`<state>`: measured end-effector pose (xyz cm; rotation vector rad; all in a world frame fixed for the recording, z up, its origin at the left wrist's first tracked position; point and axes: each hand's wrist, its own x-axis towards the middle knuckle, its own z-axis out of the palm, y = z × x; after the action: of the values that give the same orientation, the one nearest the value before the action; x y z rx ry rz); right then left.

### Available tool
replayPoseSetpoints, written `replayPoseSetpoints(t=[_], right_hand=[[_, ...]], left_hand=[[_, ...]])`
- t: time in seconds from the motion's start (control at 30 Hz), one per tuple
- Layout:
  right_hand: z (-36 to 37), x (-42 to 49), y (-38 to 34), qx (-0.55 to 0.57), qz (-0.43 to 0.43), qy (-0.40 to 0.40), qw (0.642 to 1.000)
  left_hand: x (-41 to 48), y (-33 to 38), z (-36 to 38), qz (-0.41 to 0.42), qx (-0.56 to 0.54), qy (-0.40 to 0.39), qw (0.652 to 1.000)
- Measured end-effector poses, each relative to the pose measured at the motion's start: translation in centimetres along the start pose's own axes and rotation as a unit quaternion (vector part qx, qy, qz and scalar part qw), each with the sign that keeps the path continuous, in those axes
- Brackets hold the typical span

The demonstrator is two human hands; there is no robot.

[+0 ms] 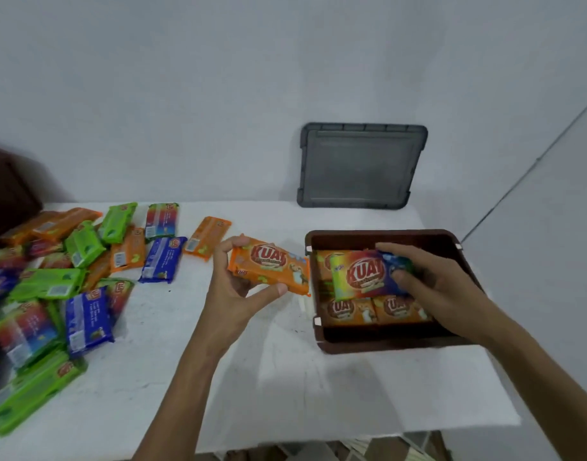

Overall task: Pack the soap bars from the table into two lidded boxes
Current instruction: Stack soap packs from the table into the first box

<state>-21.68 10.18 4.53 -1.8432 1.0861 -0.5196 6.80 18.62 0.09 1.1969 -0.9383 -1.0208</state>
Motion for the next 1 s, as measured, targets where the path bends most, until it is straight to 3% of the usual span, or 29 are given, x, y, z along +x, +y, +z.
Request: replayPoseSetpoints(t=[0.3,0.4,0.5,0.7,0.83,0.93,1.0], right_hand=[[0.5,0.4,4.9,0.011,0.088,-0.107,0.990],[1.8,2.3,5.8,0.065,0.123,-0.131,0.982],[2.7,4.0,6.4,0.000,0.147,-0.132,0.980],[3.6,4.5,7.4,-0.268,0.065,-0.111,0.955],[3.4,4.0,7.1,-0.313,0.057,-0.121,0.940],[2.7,3.5,6.0,-0.345,0.015,-0.029,0.938],[2.6,3.2,4.7,-0.259,-0.002,0.031,0.965]], left_hand=[[-1.5,-3.0,4.7,-0.045,0.056,0.021,0.997],[-1.9,-3.7,5.3,-0.047,0.062,0.037,0.996],[-1.9,-3.7,5.6,-0.050,0.063,0.050,0.995],[-1.7,-3.6,5.7,-0.056,0.073,0.054,0.994],[-1.5,-3.4,5.6,-0.055,0.084,0.049,0.994],[-1.4,-3.2,5.6,-0.057,0.097,0.047,0.993],[-1.3,-3.1,5.8,-0.053,0.098,0.047,0.993]])
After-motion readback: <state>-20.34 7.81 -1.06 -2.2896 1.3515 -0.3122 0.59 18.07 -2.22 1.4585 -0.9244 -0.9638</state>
